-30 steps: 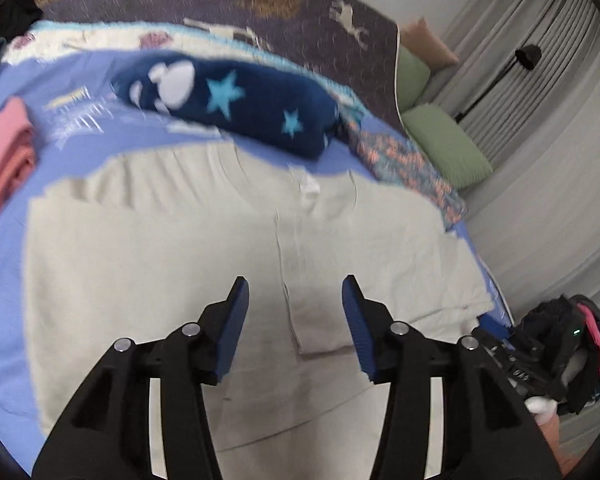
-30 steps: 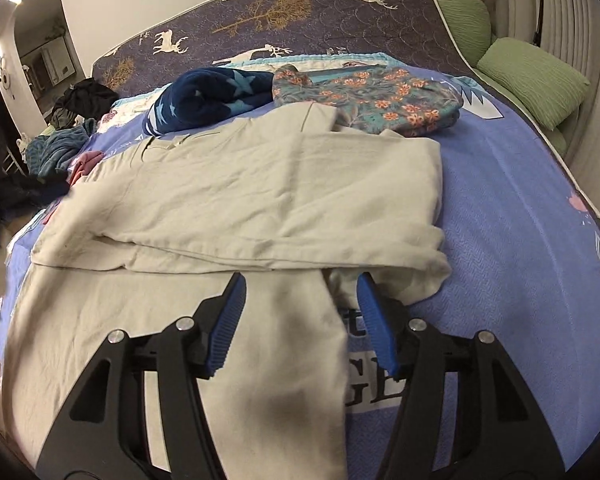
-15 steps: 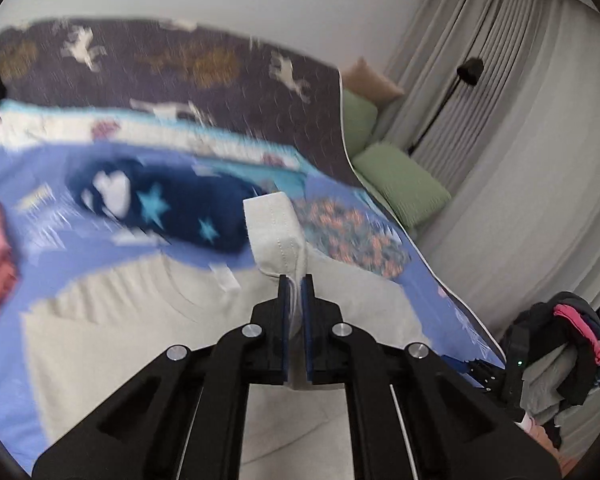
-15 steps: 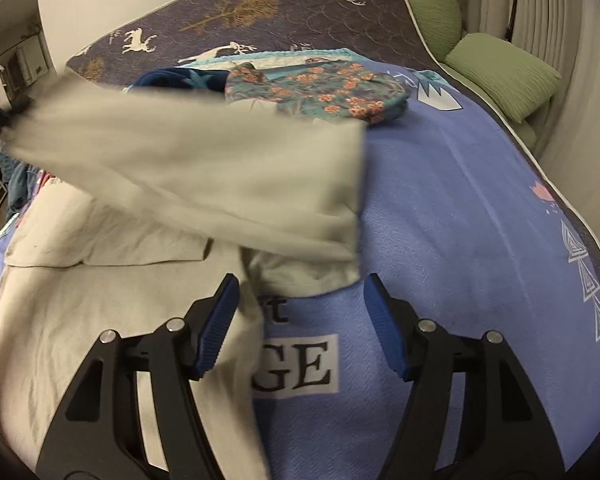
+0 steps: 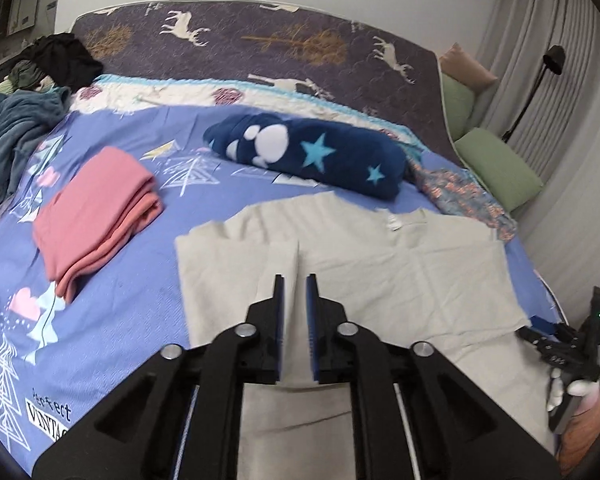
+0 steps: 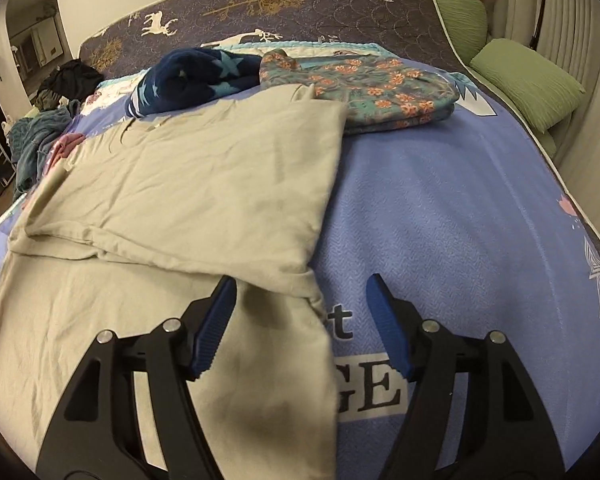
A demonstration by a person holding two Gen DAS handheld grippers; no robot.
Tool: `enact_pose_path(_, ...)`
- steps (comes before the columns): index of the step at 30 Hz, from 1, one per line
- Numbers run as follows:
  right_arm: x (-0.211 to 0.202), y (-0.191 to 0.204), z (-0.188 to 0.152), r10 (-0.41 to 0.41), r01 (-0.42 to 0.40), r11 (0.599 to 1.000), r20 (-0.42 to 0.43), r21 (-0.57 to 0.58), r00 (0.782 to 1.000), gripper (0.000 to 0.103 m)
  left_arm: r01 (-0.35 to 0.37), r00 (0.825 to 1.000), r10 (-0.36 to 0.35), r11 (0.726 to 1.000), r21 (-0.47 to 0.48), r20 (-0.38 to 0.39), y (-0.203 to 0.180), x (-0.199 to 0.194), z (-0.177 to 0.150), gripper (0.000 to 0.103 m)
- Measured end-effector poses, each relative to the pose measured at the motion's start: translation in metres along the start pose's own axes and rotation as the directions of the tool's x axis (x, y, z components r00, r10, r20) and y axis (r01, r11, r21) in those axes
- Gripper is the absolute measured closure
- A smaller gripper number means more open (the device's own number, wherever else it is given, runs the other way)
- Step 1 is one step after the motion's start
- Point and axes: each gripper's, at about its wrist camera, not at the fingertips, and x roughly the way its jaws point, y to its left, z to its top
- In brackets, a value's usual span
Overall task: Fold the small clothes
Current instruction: 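Lift the hem with the left gripper and fold it toward the collar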
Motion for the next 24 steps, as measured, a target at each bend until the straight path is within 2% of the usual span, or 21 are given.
enact_pose_path(1,-0.004,-0.001,0.001,0.01,-0.01,1.0,0.011,0.005,1.0,0.034,-0.007,1.0,0.007,1.0,-0.003,0.0,0.004,0.001,-0.001,0.08)
enact_pose_path(3,-0.01,-0.003,0.004,0.021,-0.022,1.0,0.032,0.008,0.999,0.034,-0.021,1.0,0.021,1.0,0.002,-0.01,0.006,0.009,-0.006,0.063)
enact_pose_path(4,-0.013,-0.004,0.006,0.023,-0.023,1.0,0.044,0.009,0.999,0.034,-0.035,0.999,0.035,0.999,0.007,-0.022,0.007,0.014,-0.01,0.061)
enact_pose_path(8,-0.015,-0.003,0.013,0.025,-0.026,1.0,0.057,0.013,0.998,0.034,-0.082,0.992,0.083,0.997,0.013,-0.092,0.011,0.038,-0.021,0.059)
enact_pose_path(10,-0.012,0.001,0.013,0.038,-0.038,0.999,0.05,0.011,0.998,0.034,-0.084,0.989,0.084,0.996,0.002,-0.124,0.016,0.051,-0.025,0.059)
enact_pose_path(13,-0.006,0.007,0.01,0.05,-0.05,0.999,0.035,0.004,0.998,0.034,-0.087,0.987,0.088,0.996,0.014,-0.135,0.018,0.063,-0.028,0.059)
enact_pose_path(14,-0.005,0.008,0.009,0.052,-0.053,0.999,0.031,0.003,0.998,0.034,-0.083,0.988,0.084,0.996,0.007,-0.133,0.018,0.063,-0.026,0.068)
enact_pose_path(15,-0.004,0.009,0.008,0.054,-0.054,0.999,0.028,0.002,0.998,0.034,-0.068,0.989,0.067,0.998,-0.006,-0.129,0.019,0.061,-0.024,0.091)
enact_pose_path(16,-0.003,0.01,0.007,0.054,-0.054,0.999,0.024,0.003,0.998,0.034,-0.039,0.993,0.035,0.999,-0.032,-0.113,0.018,0.053,-0.021,0.098)
enact_pose_path(18,-0.002,0.008,0.005,0.052,-0.053,0.999,0.02,0.007,0.998,0.034,-0.059,0.997,0.056,0.997,-0.041,-0.059,0.014,0.034,-0.018,0.102)
enact_pose_path(20,-0.001,0.005,0.004,0.049,-0.049,0.999,0.018,0.016,0.999,0.034,-0.122,0.992,0.122,0.992,-0.023,0.026,0.01,0.009,-0.014,0.102)
enact_pose_path(22,0.0,0.001,0.002,0.048,-0.049,0.998,0.013,0.03,0.999,0.034,-0.15,0.985,0.152,0.988,-0.032,0.077,0.014,-0.008,-0.012,0.1)
enact_pose_path(24,0.002,-0.002,0.001,0.054,-0.055,0.998,0.007,0.043,0.998,0.034,-0.143,0.988,0.147,0.988,-0.062,0.053,0.027,-0.008,-0.014,0.077)
